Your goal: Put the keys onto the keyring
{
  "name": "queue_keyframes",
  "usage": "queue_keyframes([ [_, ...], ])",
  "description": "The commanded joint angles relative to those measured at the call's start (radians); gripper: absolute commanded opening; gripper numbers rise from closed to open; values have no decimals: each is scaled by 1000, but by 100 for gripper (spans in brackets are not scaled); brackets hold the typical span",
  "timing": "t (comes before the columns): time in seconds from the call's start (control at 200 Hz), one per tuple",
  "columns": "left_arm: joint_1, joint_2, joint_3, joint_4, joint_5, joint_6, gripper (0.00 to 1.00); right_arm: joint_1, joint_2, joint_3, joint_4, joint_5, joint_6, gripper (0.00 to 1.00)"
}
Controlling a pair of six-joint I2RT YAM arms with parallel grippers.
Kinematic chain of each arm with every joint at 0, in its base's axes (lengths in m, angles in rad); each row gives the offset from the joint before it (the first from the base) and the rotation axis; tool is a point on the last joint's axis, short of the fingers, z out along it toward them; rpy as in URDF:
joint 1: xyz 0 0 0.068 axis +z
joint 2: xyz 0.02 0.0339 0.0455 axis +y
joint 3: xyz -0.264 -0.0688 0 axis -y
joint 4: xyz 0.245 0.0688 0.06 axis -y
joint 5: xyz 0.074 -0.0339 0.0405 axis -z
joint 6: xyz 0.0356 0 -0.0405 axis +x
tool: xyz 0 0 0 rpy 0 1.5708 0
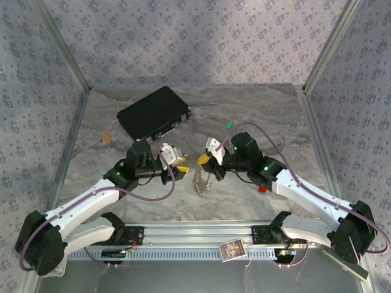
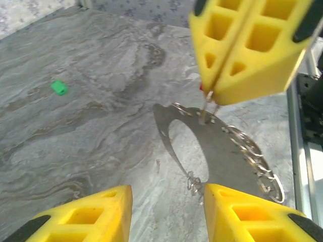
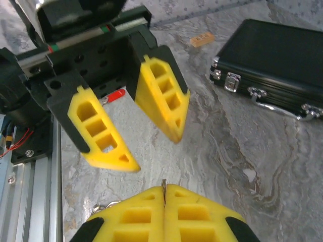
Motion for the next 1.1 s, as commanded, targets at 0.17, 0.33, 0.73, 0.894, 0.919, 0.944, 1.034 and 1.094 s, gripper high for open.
queue_keyframes([
  [0.17,-7,-24,-4,112,124,49,37,45,11,44,0,-55,-96,0],
  [0.33,-9,-30,-5,81,168,72,35,64,23,68,-16,-25,-111,0],
  [0.73,-15,-31,16,-34,131,145,38,90,30,81,-44,49,-150,0],
  [0.894,-18,-13,27,-33,158,146,35,106,45,93,-51,42,-163,0],
  [0.919,-19,-9,29,-30,165,145,35,110,47,95,-49,40,-162,0],
  [0.944,-19,-7,31,-27,171,143,34,111,50,96,-47,41,-163,0],
  [1.034,-19,7,40,-29,192,144,27,121,61,100,-35,37,-161,0],
  [1.094,-20,12,45,-36,199,148,24,125,69,102,-31,37,-162,0],
])
